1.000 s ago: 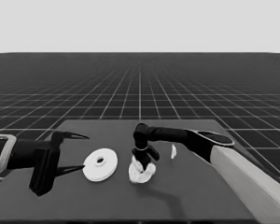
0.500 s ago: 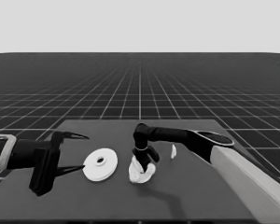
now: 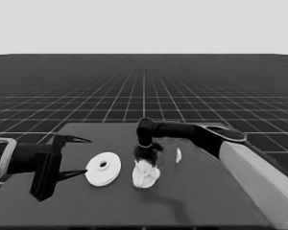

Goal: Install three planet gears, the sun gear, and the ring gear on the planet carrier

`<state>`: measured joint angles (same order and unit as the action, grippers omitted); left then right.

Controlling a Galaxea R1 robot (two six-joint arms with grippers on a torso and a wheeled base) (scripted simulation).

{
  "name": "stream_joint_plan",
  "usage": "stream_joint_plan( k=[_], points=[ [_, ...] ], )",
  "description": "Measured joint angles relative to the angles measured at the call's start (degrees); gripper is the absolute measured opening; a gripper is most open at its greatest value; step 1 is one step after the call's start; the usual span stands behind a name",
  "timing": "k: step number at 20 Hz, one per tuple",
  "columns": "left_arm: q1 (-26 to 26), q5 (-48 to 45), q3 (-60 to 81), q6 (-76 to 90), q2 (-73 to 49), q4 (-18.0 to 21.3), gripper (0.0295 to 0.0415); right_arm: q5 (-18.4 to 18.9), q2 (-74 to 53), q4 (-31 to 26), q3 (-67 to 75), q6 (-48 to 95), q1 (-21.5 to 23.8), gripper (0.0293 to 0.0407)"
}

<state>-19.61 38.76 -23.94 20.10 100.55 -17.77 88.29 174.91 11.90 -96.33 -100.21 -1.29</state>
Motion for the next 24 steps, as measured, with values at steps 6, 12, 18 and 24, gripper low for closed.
stream_joint_plan(
  k=[6, 12, 18, 24],
  points=[
    [0.0, 0.0, 0.0, 0.0, 0.0, 0.0, 0.0385, 0.1, -0.2, -2.5, 0.9, 19.9, 2.8, 0.0385],
    [0.0, 0.0, 0.0, 0.0, 0.0, 0.0, 0.0385, -18.1, -63.0, 24.3, 64.4, 74.5, -16.6, 0.0386],
    [0.0, 0.0, 0.0, 0.0, 0.0, 0.0, 0.0385, -20.6, -73.7, 27.9, 73.8, 81.8, -19.0, 0.0385],
    [14.9, 48.3, -51.6, -79.8, 40.5, 7.9, 0.0387, -20.7, -74.1, 28.1, 74.2, 82.1, -19.0, 0.0385]
  ],
)
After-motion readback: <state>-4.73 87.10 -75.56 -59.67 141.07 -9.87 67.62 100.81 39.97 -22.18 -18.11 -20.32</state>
